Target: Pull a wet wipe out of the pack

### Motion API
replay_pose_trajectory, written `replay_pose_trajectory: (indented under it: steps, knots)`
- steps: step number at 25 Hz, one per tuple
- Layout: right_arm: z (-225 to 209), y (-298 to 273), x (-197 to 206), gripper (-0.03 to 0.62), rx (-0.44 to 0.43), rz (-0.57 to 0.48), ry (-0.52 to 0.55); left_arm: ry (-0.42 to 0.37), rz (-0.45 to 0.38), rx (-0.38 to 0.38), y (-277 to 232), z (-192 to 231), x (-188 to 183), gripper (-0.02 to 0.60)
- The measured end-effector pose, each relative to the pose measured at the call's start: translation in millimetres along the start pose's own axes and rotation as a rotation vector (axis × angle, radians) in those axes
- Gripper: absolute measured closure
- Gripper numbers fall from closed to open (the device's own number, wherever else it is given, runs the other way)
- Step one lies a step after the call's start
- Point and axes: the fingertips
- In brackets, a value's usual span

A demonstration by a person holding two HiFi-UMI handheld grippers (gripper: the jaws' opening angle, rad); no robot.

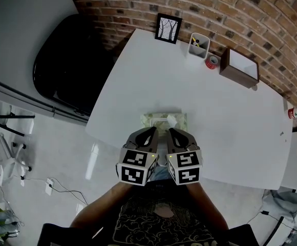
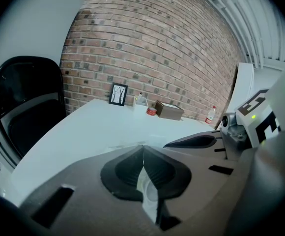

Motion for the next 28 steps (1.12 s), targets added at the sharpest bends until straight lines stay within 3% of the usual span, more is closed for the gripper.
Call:
replay_pose_trajectory:
  steps: [28]
  knots:
    - [13,36,-34,0.576,0.037,-0.135,0.004,-0.040,-0.049,0.022,26,-10,-7,0.569]
Point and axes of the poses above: the fingertips, and each gripper's own axes: y backward along the fingers, z to its left, x out of its underside, and after that the axes turned 11 degrees about -y, right-handed
